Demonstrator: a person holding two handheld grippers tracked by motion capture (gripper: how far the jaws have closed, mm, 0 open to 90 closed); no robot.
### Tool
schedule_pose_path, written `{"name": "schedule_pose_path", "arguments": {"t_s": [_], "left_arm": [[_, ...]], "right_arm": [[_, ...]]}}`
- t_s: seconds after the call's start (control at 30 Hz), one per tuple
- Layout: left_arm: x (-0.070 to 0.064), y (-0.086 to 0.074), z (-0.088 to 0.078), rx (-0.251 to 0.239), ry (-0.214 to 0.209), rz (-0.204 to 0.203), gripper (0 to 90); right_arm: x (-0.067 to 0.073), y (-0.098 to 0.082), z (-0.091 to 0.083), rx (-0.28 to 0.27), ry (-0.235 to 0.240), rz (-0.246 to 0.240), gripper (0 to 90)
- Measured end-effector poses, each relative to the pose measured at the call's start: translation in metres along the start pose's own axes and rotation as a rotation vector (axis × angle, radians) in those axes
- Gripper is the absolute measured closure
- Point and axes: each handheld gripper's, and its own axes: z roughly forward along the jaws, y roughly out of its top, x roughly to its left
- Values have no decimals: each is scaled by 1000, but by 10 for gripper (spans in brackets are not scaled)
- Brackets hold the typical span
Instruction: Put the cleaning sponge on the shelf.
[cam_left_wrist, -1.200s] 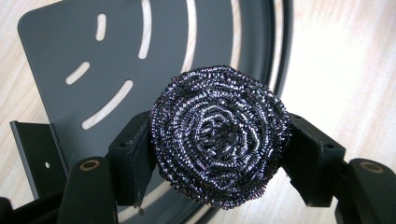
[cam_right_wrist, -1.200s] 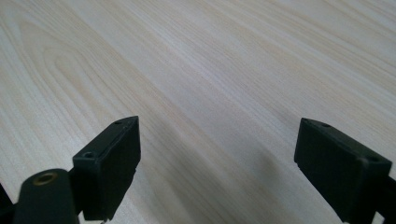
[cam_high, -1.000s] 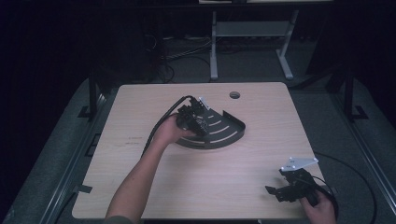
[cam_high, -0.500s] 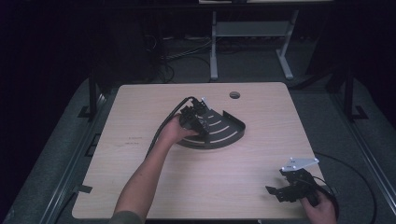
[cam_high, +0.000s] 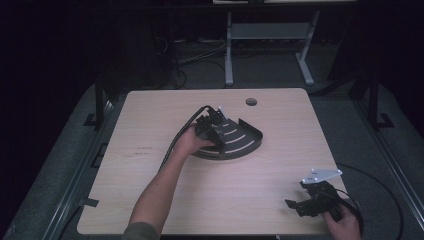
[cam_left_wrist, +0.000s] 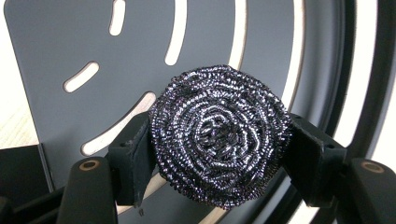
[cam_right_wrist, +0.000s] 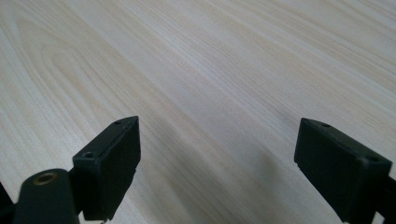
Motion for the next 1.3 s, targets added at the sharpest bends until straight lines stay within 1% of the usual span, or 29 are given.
{"name": "schedule_pose_path", "arguments": {"t_s": [0.03, 0.1, 0.2, 0.23, 0.3, 0.5, 0.8, 1.1, 1.2, 1.3], "left_arm": [[0, 0, 1, -4, 1, -5, 314], [0, 1, 1, -4, 9, -2, 314], [0, 1, 2, -9, 9, -7, 313], [1, 1, 3, -2, 10, -6, 313], [1, 1, 4, -6, 9, -13, 312], [2, 1, 8, 12, 11, -11, 310], [3, 1, 11, 18, 10, -19, 310], [4, 0, 11, 20, 10, -24, 302], [4, 0, 10, 22, 14, -24, 290], [5, 0, 10, 24, 9, -28, 273]], "right_arm": [[0, 0, 0, 1, 1, 1, 143], [0, 0, 0, 7, 2, 0, 143], [0, 0, 0, 5, 2, 1, 143], [0, 0, 0, 2, 3, 0, 143], [0, 0, 0, 6, 4, -1, 143], [0, 0, 0, 4, 3, 0, 143], [0, 0, 0, 4, 4, 0, 143], [0, 0, 0, 0, 4, -1, 143], [1, 0, 0, 4, 7, -3, 143], [1, 1, 0, 5, 7, -3, 143]]}}
